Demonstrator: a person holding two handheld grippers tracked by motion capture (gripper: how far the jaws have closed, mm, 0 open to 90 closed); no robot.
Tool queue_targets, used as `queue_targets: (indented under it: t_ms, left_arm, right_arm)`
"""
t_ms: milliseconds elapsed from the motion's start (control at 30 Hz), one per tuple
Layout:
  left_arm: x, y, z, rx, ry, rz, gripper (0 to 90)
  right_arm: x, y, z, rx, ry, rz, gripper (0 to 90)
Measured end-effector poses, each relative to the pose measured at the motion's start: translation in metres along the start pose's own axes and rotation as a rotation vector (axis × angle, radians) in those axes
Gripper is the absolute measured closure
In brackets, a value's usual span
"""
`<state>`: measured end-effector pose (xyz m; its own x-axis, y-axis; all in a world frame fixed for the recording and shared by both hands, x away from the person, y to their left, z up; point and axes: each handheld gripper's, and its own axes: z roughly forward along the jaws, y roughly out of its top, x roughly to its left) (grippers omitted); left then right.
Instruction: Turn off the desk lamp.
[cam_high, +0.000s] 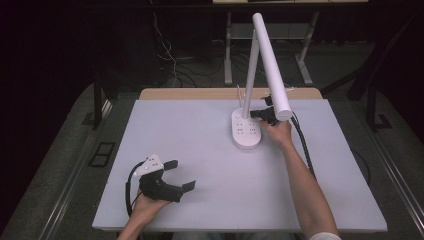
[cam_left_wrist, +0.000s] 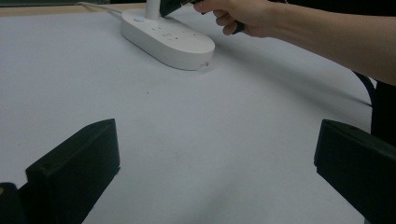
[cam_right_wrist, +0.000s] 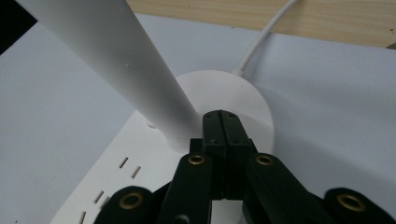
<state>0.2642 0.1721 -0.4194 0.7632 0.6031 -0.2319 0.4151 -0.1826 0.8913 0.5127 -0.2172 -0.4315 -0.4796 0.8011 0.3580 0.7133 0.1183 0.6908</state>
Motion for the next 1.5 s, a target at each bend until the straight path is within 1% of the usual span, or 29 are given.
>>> queue_targets:
  t_ms: [100,200,300,433,500,567,600,667,800,867,933,1033,1100,1200,1233,1333,1367,1500]
  left_arm:
    - [0.0,0.0,0.0,0.0,0.0,-0.001,0.0]
    - [0.0,0.0,0.0,-0.001,0.0,-0.001,0.0]
    - [0.0,0.0,0.0,0.0,0.001,0.0,0.0]
    - [-0.001,0.0,0.0,0.0,0.0,0.005,0.0]
    - [-0.001,0.0,0.0,-0.001,-0.001,0.003,0.0]
    - [-0.001,0.0,0.0,-0.002,-0.001,0.004,0.0]
    - [-0.001,0.0,0.0,0.0,-0.001,0.006,0.0]
    - [-0.001,0.0,-0.001,0.001,0.001,0.004,0.0]
    - [0.0,0.0,0.0,-0.002,0.001,0.0,0.0]
    - [0.0,0.0,0.0,0.001,0.0,0.001,0.0]
    - [0.0,0.0,0.0,0.002,-0.001,0.003,0.0]
    - [0.0,0.0,0.0,0.001,-0.002,0.003,0.0]
    - [0.0,0.0,0.0,0.001,-0.002,0.006,0.0]
    - [0.0,0.0,0.0,0.001,-0.001,0.005,0.0]
    - [0.0,0.0,0.0,0.001,-0.001,0.006,0.0]
    - [-0.001,0.0,0.0,0.001,-0.002,0.007,0.0]
    - [-0.001,0.0,0.0,0.0,-0.003,0.002,0.0]
    - [-0.003,0.0,0.001,0.003,-0.006,0.009,0.0]
  right_arm:
    - [-0.001,0.001,0.0,0.005,0.0,0.015,90.0]
    - [-0.001,0.001,0.0,0.007,0.0,0.004,90.0]
    - [-0.002,0.0,0.0,0.005,0.007,0.01,90.0]
    - [-0.001,0.0,0.0,0.009,0.005,0.014,90.0]
    - [-0.002,0.0,0.0,0.002,0.004,0.01,90.0]
    - [-0.001,0.0,0.0,0.009,0.002,0.011,90.0]
    - [-0.001,-0.001,0.001,0.006,0.0,0.004,90.0]
    - [-0.001,-0.001,0.0,0.002,0.002,0.01,90.0]
    - [0.0,-0.001,0.0,0.0,-0.009,0.008,90.0]
    - [0.0,-0.001,-0.001,-0.005,-0.003,0.006,90.0]
    - [-0.001,-0.001,-0.002,0.005,0.001,0.009,90.0]
    - [-0.001,0.0,-0.003,0.005,0.0,0.014,90.0]
    - [0.0,0.0,-0.006,-0.001,0.009,0.019,90.0]
    - [0.002,0.001,-0.009,-0.009,0.011,0.013,90.0]
    - [0.003,0.002,-0.011,-0.013,0.014,0.002,90.0]
    - [0.005,0.004,-0.017,-0.022,0.009,-0.005,90.0]
    - [0.006,0.004,-0.019,-0.018,0.01,0.0,90.0]
    - [0.006,0.004,-0.027,-0.024,0.003,-0.019,90.0]
